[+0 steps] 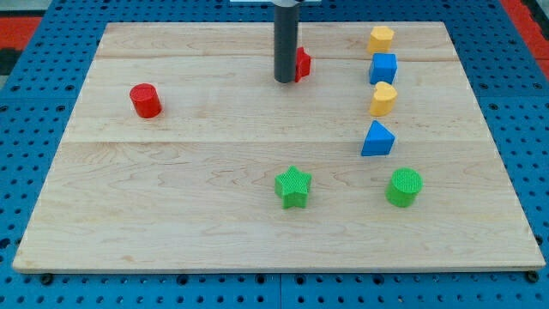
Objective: Place red star beside yellow hexagon
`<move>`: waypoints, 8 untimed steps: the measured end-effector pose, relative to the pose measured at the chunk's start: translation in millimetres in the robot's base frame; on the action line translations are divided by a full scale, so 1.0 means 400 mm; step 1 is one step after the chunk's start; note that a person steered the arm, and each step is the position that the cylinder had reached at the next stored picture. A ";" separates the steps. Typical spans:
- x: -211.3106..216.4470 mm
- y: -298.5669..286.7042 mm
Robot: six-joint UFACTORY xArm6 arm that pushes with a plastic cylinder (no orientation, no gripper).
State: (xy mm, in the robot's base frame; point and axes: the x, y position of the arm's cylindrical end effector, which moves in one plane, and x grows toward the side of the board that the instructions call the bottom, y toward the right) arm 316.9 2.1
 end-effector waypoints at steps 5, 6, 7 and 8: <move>-0.036 0.106; -0.045 0.074; -0.116 0.088; -0.071 0.081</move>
State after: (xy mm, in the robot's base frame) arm 288.4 34.7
